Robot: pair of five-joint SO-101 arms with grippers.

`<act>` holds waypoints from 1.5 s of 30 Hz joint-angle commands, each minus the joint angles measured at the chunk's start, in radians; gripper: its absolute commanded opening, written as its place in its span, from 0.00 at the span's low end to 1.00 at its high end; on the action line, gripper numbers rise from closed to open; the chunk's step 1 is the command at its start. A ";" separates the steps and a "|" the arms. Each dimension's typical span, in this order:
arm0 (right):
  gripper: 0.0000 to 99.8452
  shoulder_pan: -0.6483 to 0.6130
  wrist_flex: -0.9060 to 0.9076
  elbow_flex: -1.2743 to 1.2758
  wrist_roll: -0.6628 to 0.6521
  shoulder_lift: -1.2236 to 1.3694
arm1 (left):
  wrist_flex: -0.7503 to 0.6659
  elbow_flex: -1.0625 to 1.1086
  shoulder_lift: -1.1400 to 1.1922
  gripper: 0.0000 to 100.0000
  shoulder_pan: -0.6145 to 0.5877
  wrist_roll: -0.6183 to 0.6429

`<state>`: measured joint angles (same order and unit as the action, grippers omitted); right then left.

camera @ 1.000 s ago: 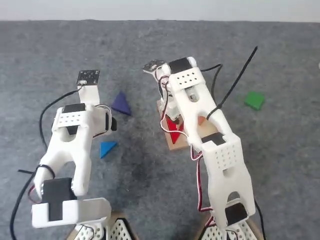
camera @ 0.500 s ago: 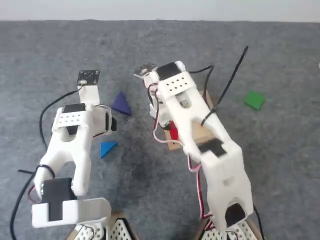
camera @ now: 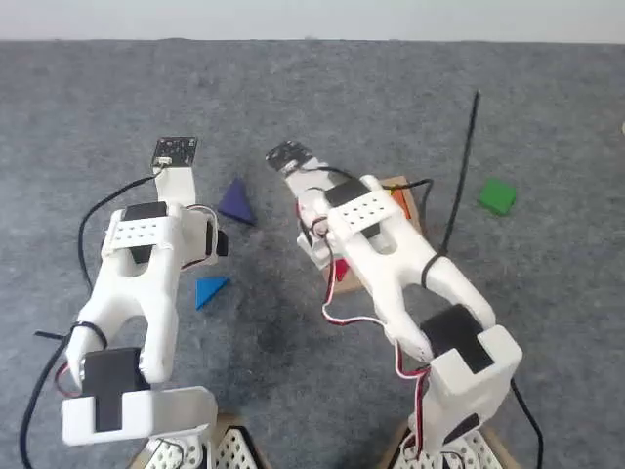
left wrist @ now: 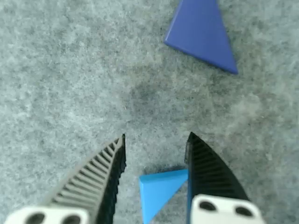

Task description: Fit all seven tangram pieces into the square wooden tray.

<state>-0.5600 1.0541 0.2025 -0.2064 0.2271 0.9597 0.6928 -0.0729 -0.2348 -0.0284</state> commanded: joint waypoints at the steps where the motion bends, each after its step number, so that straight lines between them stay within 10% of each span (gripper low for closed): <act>1: 0.23 0.039 -0.028 -0.008 0.002 -0.030 | -0.017 -0.004 -0.054 0.21 0.008 -0.012; 37: 0.22 0.254 0.044 -0.264 -0.121 0.102 | -0.031 0.007 -0.052 0.21 0.008 -0.012; 45: 0.23 0.130 0.082 -0.393 -0.040 0.104 | -0.031 0.007 -0.052 0.21 0.017 -0.014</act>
<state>-0.3544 1.1278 -0.1258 -0.2662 0.3468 0.9475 0.7050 -0.0729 -0.2348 -0.0299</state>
